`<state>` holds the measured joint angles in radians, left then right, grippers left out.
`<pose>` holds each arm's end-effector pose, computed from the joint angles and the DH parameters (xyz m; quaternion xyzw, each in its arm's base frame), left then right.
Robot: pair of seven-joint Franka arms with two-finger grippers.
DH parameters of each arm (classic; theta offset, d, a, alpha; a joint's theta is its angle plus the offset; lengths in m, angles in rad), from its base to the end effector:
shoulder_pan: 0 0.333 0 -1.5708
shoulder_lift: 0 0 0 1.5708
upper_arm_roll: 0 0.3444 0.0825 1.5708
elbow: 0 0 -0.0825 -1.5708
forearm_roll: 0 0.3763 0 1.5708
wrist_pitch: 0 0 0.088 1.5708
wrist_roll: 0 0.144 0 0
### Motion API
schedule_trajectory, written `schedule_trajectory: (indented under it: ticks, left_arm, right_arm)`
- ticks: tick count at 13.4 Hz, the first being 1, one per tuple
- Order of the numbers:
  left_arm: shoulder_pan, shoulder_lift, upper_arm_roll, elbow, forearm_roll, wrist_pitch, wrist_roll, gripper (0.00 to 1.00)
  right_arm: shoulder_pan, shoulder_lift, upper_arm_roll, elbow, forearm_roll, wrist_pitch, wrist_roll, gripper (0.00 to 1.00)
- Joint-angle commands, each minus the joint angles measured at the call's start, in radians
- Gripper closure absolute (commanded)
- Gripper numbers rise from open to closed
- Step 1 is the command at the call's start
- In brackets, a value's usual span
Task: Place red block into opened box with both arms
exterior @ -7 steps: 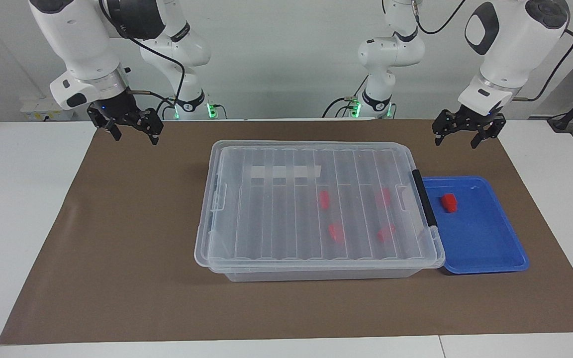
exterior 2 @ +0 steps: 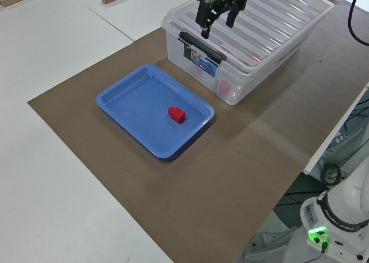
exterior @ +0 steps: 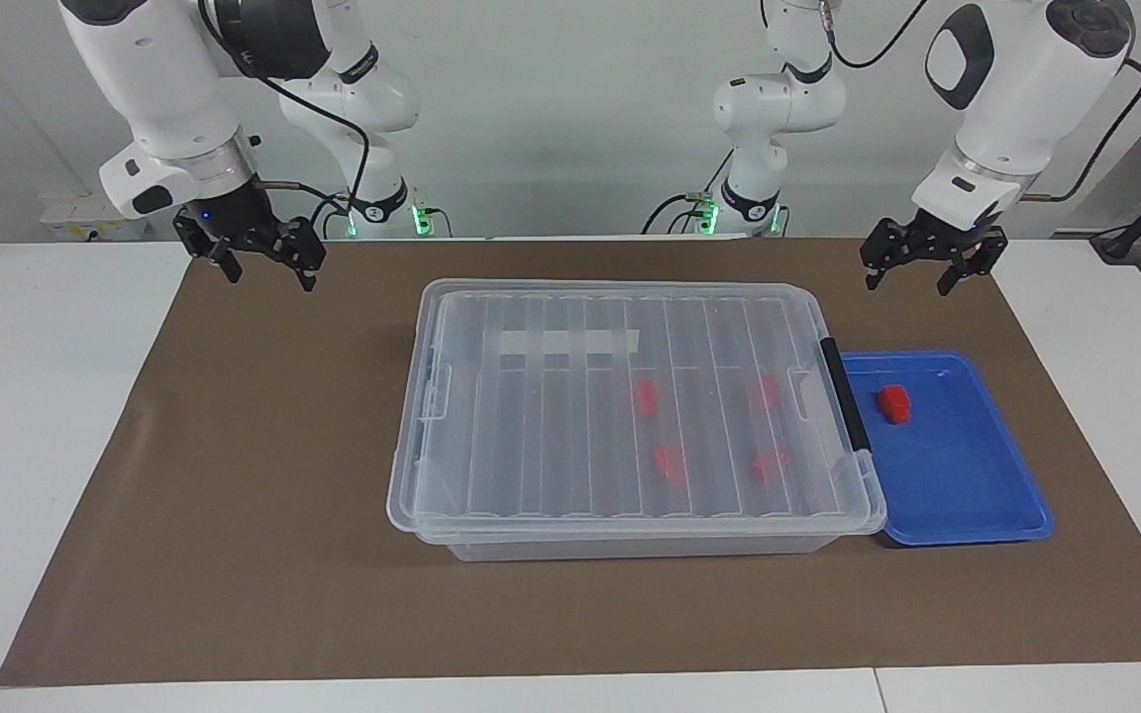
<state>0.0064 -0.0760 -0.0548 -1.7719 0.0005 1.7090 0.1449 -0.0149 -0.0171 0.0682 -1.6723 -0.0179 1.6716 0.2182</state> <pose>0.5290 -0.0265 0.5747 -0.9953 0.0965 -0.0064 0.0026 0.5482 0.0271 0.5867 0.9966 -0.0815 0.0094 0.0083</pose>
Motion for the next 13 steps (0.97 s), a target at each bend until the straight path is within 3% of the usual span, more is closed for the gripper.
schedule_trajectory:
  ticks: [1,5,13]
  left_arm:
    - [0.003,-0.018,0.001,-0.012,0.006,0.004,-0.008,0.00]
    - [0.003,-0.019,0.001,-0.012,0.006,0.004,-0.008,0.00]
    - [-0.013,-0.022,-0.007,-0.012,0.007,-0.014,-0.008,0.00]
  right_arm:
    - [0.001,-0.040,0.007,-0.136,0.003,0.153,0.053,0.00]
    - [0.038,-0.001,0.009,-0.162,0.003,0.261,0.066,0.00]
    - [0.157,0.068,0.009,-0.162,0.001,0.344,0.265,0.01]
